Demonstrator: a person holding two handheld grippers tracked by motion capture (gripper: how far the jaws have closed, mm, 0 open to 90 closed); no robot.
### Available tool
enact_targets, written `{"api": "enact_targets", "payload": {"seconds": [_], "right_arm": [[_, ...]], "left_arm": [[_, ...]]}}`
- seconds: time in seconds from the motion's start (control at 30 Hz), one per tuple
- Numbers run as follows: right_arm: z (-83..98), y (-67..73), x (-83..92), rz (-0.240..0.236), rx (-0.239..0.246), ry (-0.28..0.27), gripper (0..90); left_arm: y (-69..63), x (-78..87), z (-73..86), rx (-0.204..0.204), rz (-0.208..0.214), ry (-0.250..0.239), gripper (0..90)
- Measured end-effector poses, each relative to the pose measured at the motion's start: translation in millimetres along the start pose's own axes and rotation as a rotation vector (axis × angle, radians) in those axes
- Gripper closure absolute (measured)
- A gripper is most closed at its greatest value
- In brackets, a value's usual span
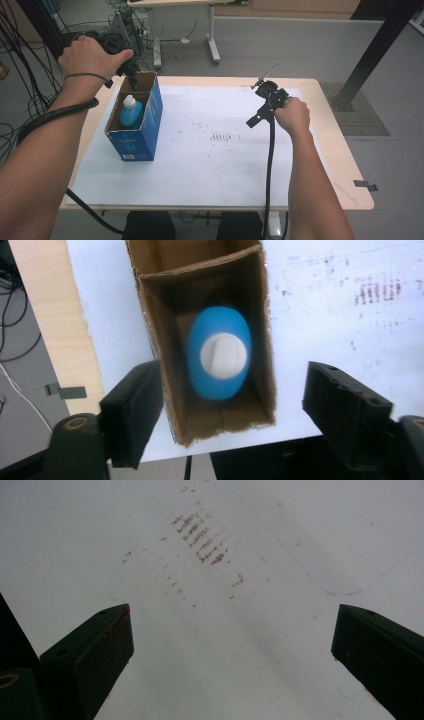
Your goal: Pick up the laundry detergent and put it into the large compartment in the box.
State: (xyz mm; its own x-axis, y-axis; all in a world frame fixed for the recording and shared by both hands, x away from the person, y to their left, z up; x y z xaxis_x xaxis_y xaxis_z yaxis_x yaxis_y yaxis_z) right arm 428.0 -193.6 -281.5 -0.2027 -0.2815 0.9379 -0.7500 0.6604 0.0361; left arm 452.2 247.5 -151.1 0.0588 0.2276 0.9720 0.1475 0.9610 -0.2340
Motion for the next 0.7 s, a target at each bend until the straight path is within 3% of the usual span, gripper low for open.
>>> {"api": "enact_targets", "payload": {"seconds": [0.37,0.7], "right_arm": [[-4.4,3.4,0.3,0.008,0.020,0.001,3.4],[-7.2,4.1,1.0,0.018,0.024,0.015,3.4]], "left_arm": [[-19.6,0.3,4.9,-0.079,0.010,0.006,14.5],[-62.5,-13.8,10.6,-0.257,0.057,0.036,8.7]]}}
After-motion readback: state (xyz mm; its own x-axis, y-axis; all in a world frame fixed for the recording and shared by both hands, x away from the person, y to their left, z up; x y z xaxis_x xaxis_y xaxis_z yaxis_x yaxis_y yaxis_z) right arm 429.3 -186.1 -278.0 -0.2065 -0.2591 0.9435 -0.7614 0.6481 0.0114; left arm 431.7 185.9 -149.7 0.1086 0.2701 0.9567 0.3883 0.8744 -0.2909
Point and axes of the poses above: each handheld gripper's, and its own axes: x roughly backward along the jaws, z roughly out of its underside, y roughly to its left, the point moved 10 cm from there along -x, roughly forward along the jaws, and after that the axes turned 9 degrees about z, right-handed, at the moved point
